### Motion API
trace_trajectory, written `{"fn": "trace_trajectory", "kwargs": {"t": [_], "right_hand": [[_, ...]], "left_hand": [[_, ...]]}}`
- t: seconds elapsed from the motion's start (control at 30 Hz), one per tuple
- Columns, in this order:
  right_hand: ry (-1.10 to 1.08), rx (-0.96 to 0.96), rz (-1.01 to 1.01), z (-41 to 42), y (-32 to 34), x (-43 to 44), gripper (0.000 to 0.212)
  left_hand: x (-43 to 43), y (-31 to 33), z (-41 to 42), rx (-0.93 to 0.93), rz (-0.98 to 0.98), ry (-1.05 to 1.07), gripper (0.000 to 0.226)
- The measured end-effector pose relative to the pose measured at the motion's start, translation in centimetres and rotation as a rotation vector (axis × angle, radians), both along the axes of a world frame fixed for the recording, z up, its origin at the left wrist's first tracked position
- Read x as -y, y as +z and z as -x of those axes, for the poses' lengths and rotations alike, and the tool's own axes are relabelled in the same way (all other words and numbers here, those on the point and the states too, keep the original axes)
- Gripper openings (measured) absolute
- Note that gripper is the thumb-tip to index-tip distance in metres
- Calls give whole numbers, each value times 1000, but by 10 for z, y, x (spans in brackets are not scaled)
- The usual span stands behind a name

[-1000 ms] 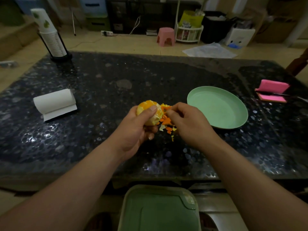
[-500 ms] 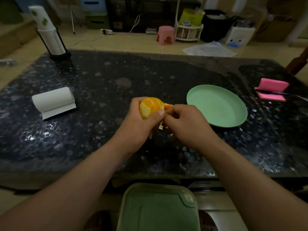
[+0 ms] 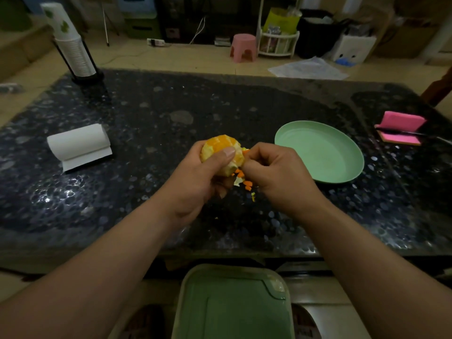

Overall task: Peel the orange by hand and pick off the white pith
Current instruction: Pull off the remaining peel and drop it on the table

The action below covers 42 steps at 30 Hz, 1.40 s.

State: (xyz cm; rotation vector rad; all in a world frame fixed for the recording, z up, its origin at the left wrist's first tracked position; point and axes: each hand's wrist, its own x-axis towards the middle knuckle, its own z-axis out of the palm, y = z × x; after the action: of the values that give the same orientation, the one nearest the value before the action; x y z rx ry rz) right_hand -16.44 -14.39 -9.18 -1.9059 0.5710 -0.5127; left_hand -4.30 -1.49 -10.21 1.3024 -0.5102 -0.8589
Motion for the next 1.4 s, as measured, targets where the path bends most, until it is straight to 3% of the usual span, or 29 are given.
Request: {"fn": "trace_trajectory", "kwargs": {"t": [0.13,0.3,0.5,1.0,1.23,1.4], "right_hand": [[74,13,-71,1,1,5,15],[156,49,-192,3,7,6,15],[190,96,-316,2,8,5,14],[168,16,-286,5,2,16,29],[156,3,-305,3,-2,22,15],[104,-49,-245,5,-7,29,18]], "left_hand": [[-4,2,-7,-157,39,-120,58],[-9,7,-9,-279,69,-243,35],[-10,3,-13,-339,108,-285,44],[-14,-1,-23,-454,153,-311,57],[-18,-3,-26,-546,200,-341,60],[-22,1,-32,-585,244,-356,62]]}}
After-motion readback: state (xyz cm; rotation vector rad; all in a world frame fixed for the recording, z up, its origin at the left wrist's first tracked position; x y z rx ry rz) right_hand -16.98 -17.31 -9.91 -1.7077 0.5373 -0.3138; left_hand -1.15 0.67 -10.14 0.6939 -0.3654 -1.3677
